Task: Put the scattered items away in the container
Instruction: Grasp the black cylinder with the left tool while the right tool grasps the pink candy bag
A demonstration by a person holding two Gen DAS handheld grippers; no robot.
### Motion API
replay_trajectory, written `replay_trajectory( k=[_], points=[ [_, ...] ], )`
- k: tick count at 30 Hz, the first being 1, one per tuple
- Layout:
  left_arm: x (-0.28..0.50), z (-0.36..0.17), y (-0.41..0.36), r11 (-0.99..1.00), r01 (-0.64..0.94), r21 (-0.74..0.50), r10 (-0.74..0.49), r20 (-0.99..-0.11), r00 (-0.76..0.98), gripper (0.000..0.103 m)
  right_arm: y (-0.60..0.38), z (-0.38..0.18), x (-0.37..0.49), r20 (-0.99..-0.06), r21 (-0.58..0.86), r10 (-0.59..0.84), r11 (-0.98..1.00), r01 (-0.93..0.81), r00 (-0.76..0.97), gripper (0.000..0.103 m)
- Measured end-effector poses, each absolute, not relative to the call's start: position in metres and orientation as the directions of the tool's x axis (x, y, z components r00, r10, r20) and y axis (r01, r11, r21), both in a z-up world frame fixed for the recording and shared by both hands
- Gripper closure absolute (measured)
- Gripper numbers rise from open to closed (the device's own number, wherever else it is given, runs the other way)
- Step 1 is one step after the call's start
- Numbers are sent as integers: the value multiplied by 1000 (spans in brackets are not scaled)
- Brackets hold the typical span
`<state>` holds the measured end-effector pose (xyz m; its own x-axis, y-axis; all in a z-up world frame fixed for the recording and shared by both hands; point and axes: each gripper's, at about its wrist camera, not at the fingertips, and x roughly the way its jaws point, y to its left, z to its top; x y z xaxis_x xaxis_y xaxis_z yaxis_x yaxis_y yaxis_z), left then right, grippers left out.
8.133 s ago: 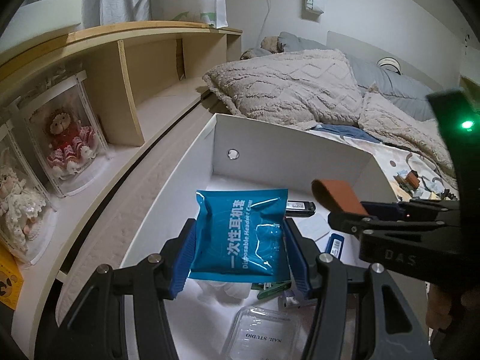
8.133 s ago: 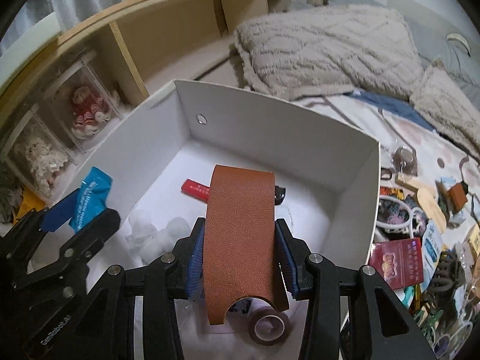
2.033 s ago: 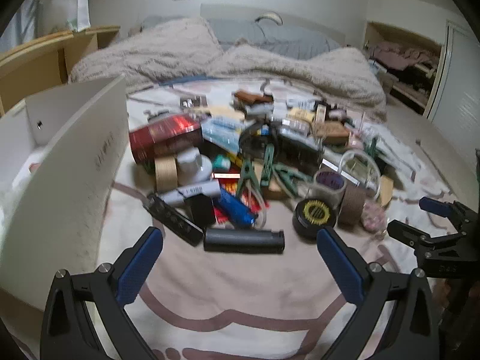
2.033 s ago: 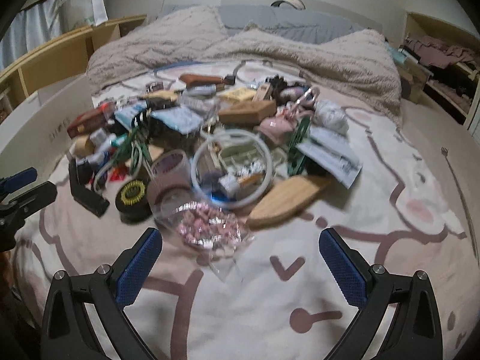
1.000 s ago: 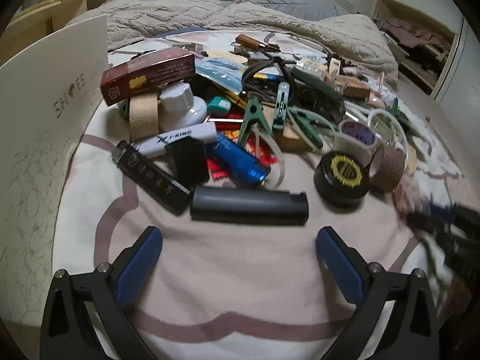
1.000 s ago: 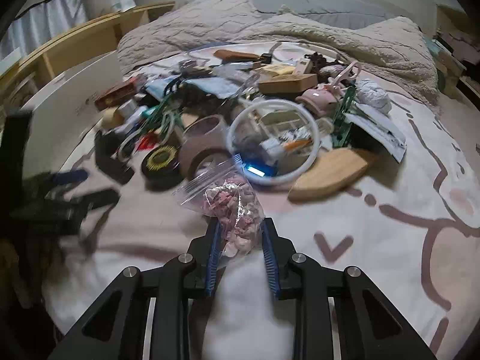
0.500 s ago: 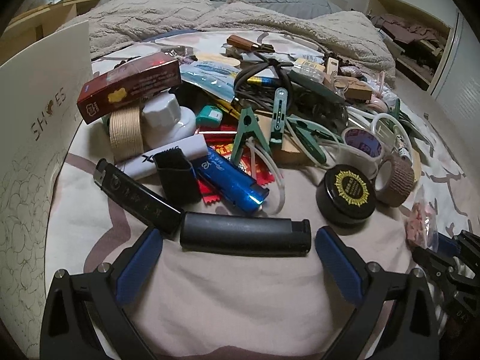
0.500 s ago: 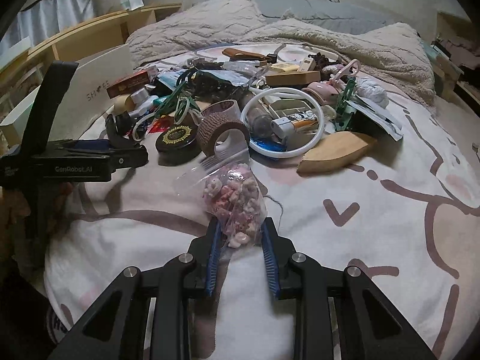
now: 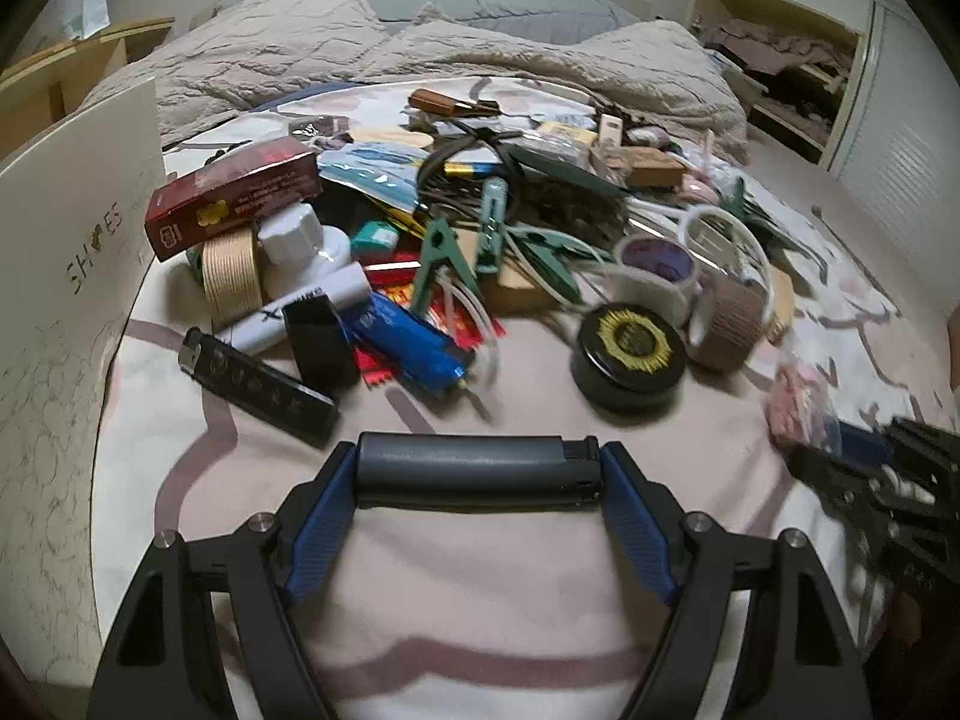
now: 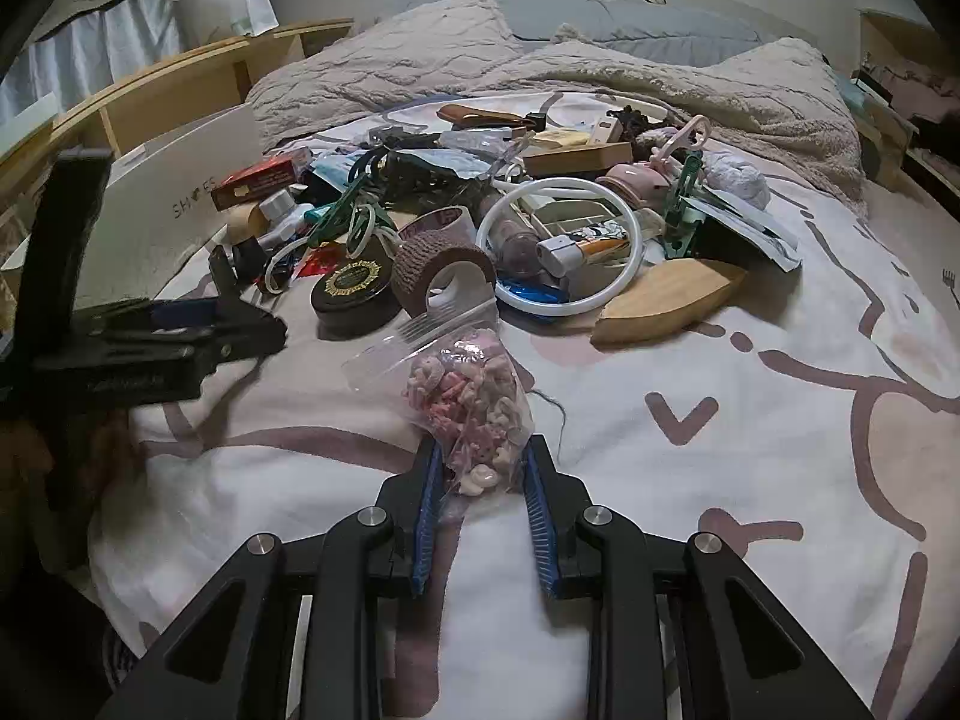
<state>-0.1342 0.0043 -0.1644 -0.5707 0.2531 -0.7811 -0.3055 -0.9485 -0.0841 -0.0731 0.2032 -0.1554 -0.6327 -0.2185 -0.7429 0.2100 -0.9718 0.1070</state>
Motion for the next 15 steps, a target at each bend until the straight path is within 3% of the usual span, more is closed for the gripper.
replay_trajectory(
  k=[9, 15],
  points=[
    [-105, -162, 16, -945, -316, -80, 245, -815, -526, 24, 203, -147, -66, -767, 117, -268, -952, 282, -584, 76],
    [-94, -162, 26, -951, -303, -68, 229, -812, -537, 23, 194, -145, -63, -795, 41, -227, -945, 323, -562, 72]
  ],
)
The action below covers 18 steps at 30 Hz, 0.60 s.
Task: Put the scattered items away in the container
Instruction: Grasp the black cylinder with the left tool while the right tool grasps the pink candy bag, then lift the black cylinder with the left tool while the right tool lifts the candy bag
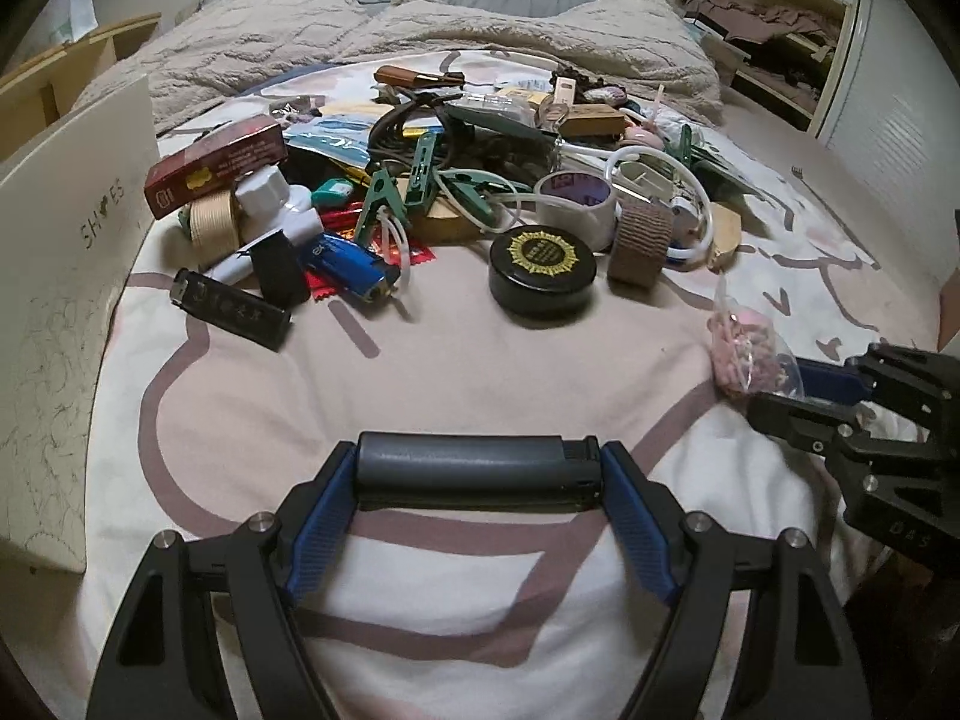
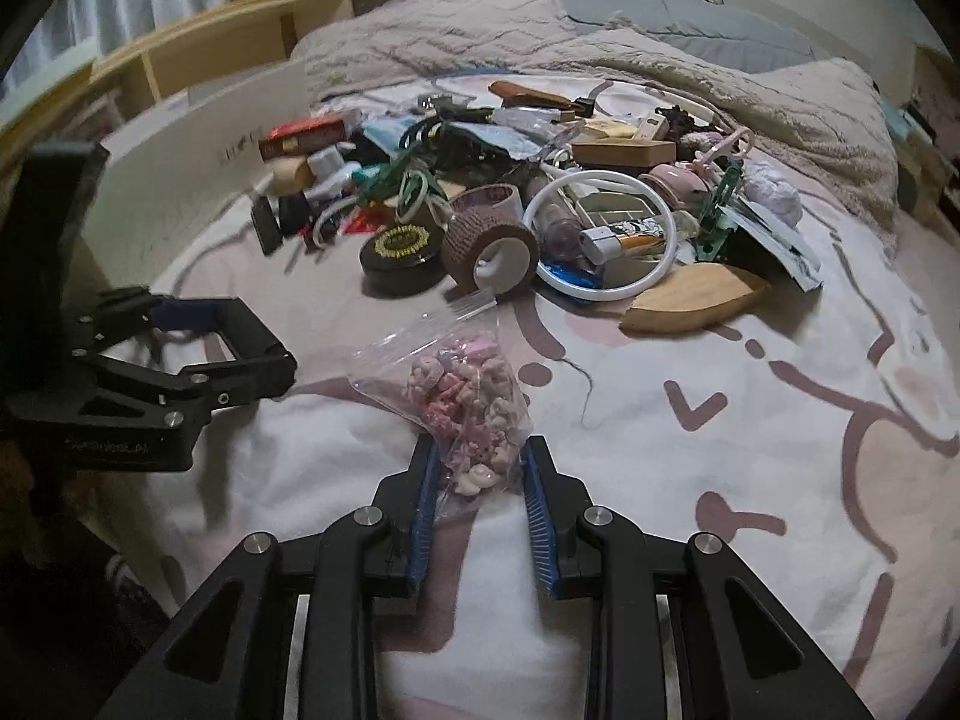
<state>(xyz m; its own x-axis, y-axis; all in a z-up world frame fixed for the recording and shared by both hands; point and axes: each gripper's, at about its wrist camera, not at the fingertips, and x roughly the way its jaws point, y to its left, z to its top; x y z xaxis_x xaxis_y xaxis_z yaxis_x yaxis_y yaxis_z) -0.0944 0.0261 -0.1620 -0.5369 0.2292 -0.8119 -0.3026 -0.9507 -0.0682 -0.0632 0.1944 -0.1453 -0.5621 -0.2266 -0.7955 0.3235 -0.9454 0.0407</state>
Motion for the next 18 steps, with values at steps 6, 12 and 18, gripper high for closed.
replay_trajectory(
  k=[6, 12, 18],
  points=[
    [-96, -163, 26, -950, -309, -47, 216, -813, -540, 18, 196, -141, -61, -795, -22, -182, -945, 327, -579, 38],
    [-97, -163, 24, -950, -312, -34, 206, -816, -541, 14, 216, -144, -68, -808, -60, -111, -961, 269, -579, 38],
    [-96, -163, 24, -952, -302, -49, 211, -819, -534, 14, 247, -137, -85, -818, -27, -65, -988, 152, -571, 38]
  ],
)
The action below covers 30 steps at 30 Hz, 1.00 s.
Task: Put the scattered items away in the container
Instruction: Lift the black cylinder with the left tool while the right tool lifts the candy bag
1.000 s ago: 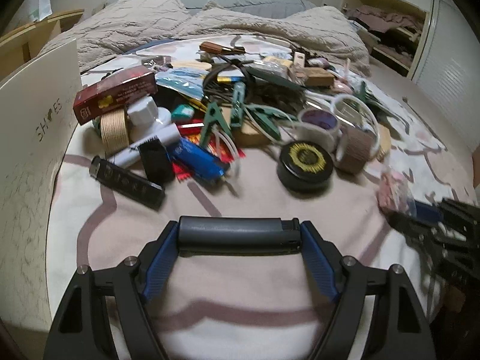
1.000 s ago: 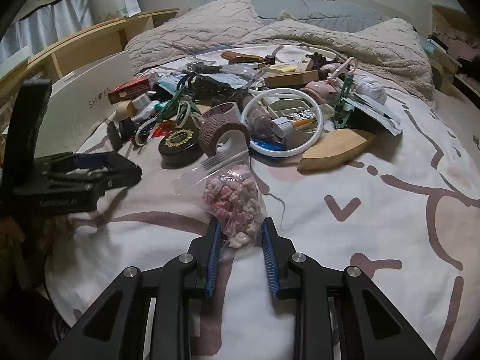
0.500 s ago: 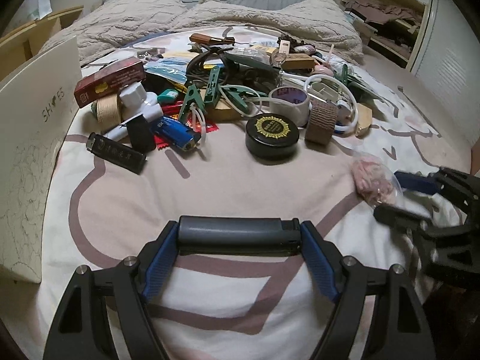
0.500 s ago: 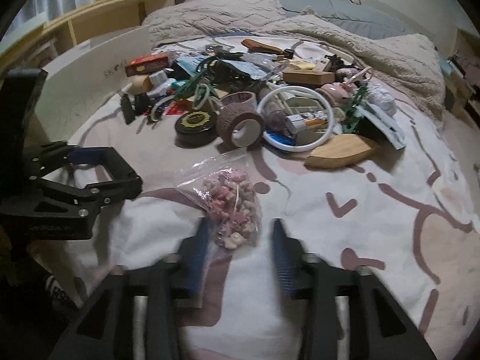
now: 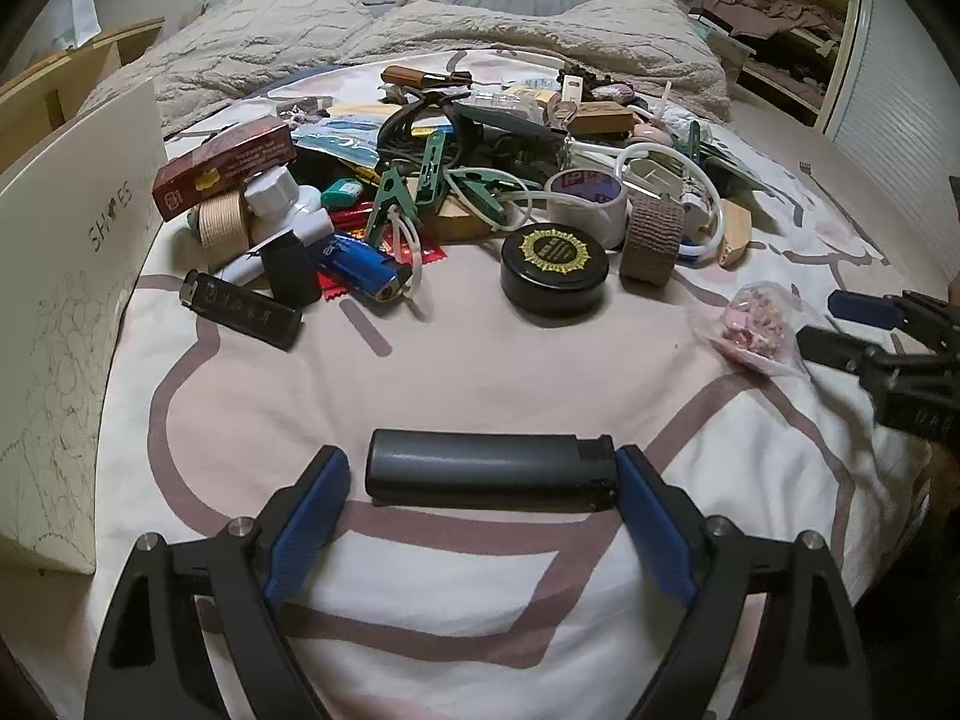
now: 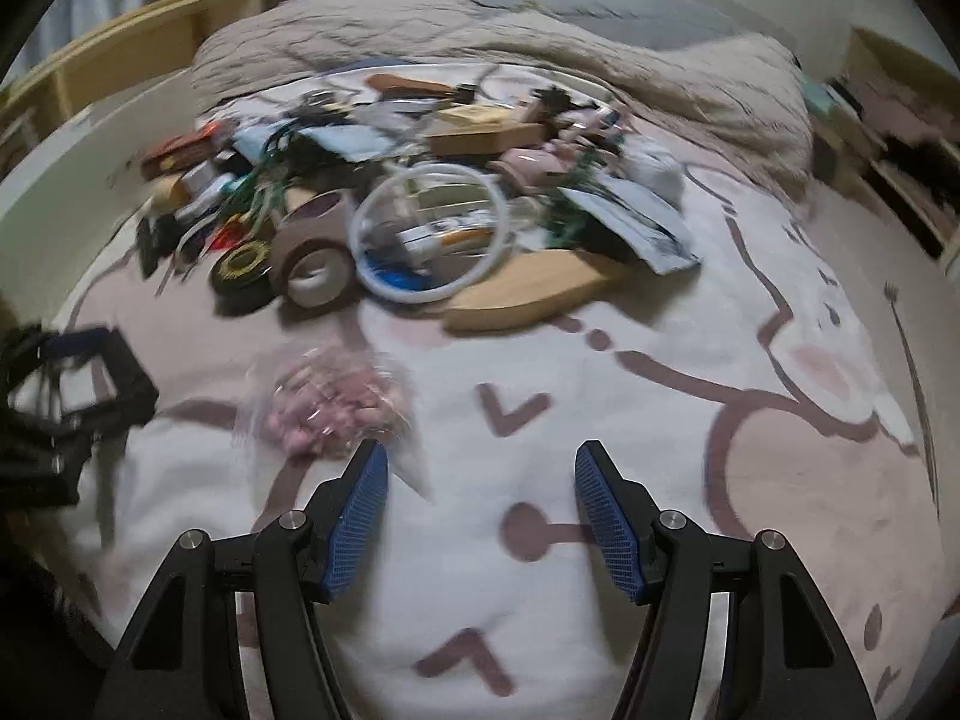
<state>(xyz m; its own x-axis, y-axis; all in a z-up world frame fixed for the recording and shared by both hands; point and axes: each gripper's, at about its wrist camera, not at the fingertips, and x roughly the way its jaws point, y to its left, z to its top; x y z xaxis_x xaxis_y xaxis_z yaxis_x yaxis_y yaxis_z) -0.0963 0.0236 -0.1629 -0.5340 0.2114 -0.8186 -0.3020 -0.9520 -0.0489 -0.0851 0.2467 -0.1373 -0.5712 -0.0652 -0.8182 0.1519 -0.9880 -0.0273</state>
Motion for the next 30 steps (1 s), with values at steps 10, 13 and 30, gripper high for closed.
replay_trajectory(
  k=[10, 13, 30],
  points=[
    [-94, -163, 22, -951, -297, -89, 241, -814, -529, 7, 207, -108, -75, -740, -10, -225, -939, 345, -633, 13],
    [-94, -164, 23, -951, -297, -88, 241, -813, -530, 6, 199, -119, -84, -763, -5, -219, -939, 344, -608, 13],
    [-99, -166, 22, -958, -273, -91, 231, -808, -542, 7, 196, -147, -95, -799, 14, -186, -956, 292, -572, 46]
  ],
)
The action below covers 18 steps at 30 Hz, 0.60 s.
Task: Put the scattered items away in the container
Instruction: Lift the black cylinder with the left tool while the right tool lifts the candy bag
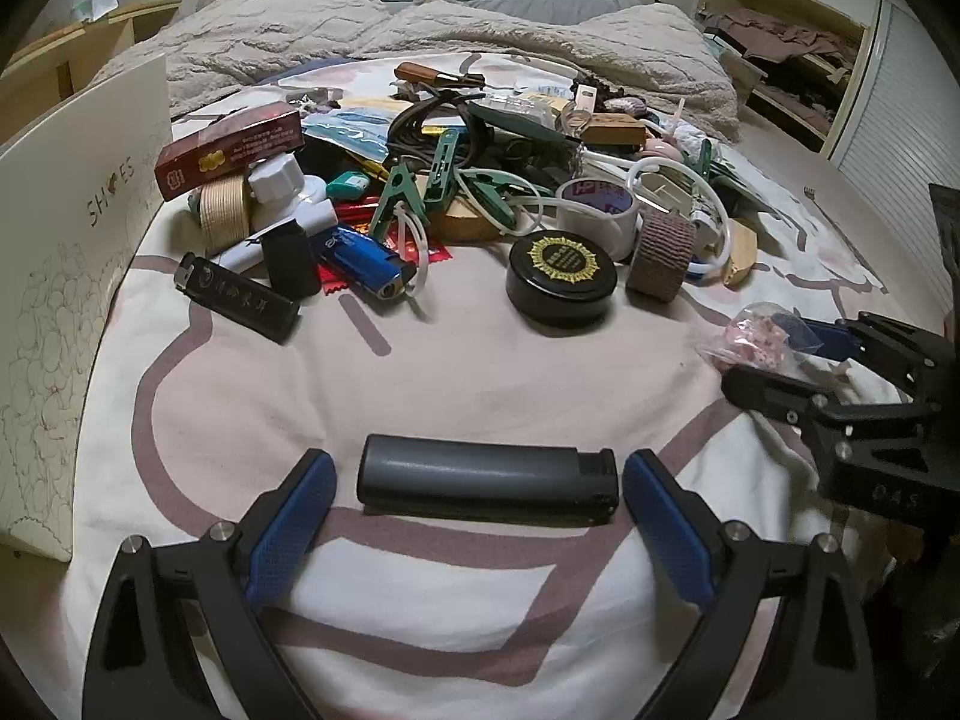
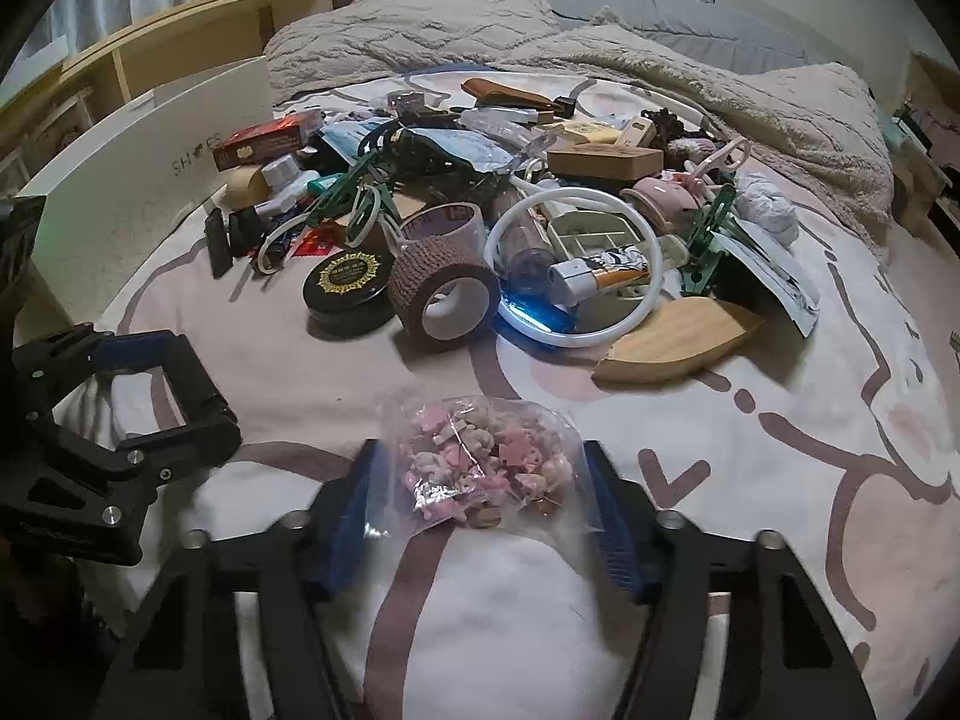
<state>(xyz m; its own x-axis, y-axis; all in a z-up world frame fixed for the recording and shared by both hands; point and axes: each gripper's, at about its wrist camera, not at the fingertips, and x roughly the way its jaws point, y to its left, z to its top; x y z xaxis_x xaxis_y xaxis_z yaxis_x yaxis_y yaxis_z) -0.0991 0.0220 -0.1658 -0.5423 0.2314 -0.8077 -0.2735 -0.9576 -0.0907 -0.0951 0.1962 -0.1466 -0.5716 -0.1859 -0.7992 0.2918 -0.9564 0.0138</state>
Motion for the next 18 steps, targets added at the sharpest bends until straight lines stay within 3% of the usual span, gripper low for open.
replay_trajectory(
  k=[4, 9, 18],
  points=[
    [-97, -166, 23, -957, -280, -75, 224, -806, -548, 12, 196, -146, -94, -790, -1, -181, -955, 296, -586, 59],
    [-96, -163, 24, -953, -297, -67, 227, -806, -547, 24, 196, -144, -94, -784, 2, -180, -958, 288, -594, 61],
    [-95, -160, 23, -951, -303, -66, 229, -807, -544, 24, 197, -141, -93, -778, 7, -171, -964, 264, -605, 63]
  ],
)
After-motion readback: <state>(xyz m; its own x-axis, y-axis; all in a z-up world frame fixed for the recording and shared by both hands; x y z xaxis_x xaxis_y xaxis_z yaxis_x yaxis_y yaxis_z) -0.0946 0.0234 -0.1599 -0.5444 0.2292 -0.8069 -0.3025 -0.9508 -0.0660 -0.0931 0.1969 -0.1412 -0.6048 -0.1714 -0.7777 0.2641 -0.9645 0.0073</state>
